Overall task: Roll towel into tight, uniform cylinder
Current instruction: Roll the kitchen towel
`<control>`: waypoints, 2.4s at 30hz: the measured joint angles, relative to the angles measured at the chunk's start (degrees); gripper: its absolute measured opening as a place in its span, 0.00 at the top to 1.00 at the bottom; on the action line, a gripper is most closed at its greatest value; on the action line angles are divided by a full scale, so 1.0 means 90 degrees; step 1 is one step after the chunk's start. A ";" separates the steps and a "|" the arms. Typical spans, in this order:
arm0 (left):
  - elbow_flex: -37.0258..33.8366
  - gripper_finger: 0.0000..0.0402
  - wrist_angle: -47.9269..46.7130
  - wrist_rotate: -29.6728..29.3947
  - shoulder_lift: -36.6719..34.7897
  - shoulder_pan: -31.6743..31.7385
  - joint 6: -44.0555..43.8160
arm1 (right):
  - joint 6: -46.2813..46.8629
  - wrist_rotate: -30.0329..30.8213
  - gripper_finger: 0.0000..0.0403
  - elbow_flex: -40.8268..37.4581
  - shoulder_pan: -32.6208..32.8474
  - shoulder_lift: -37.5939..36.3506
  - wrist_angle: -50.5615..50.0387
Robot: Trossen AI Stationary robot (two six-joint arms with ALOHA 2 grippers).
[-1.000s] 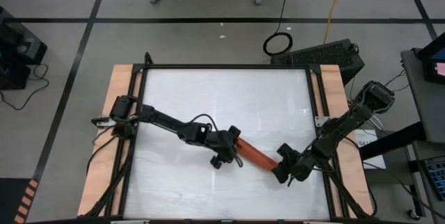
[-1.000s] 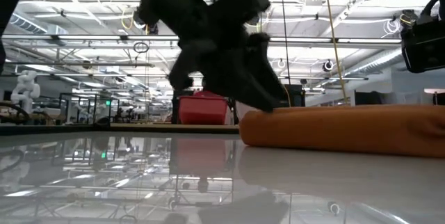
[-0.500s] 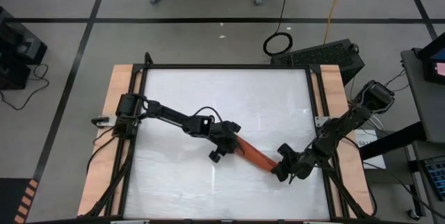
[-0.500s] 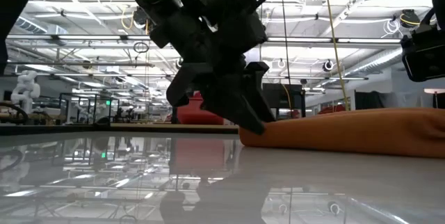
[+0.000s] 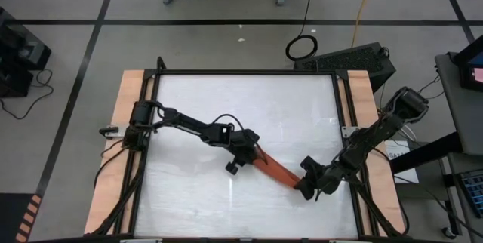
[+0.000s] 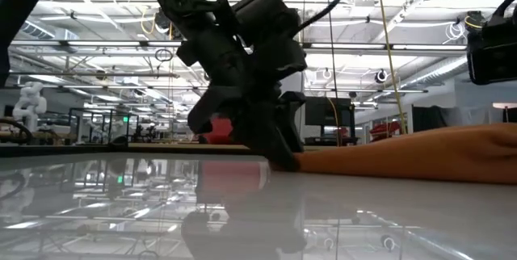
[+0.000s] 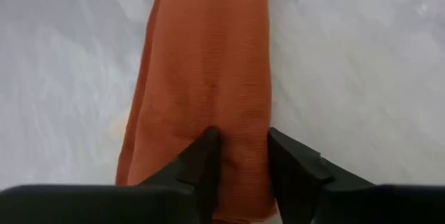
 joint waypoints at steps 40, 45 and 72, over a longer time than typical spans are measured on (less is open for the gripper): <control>0.0760 0.84 -0.2151 0.0575 -0.0060 0.0491 -0.0993 | -0.4656 0.0180 0.74 0.1003 -0.1060 0.0618 -0.1110; 0.0772 0.84 -0.2576 0.0943 -0.0065 0.0515 -0.1307 | -0.4671 0.0158 0.82 0.1000 -0.1332 0.0893 -0.1356; 0.0742 0.84 -0.4012 0.0085 -0.0414 0.1626 -0.2495 | -0.6871 -0.1212 0.89 0.1000 -0.4365 0.1117 -0.0755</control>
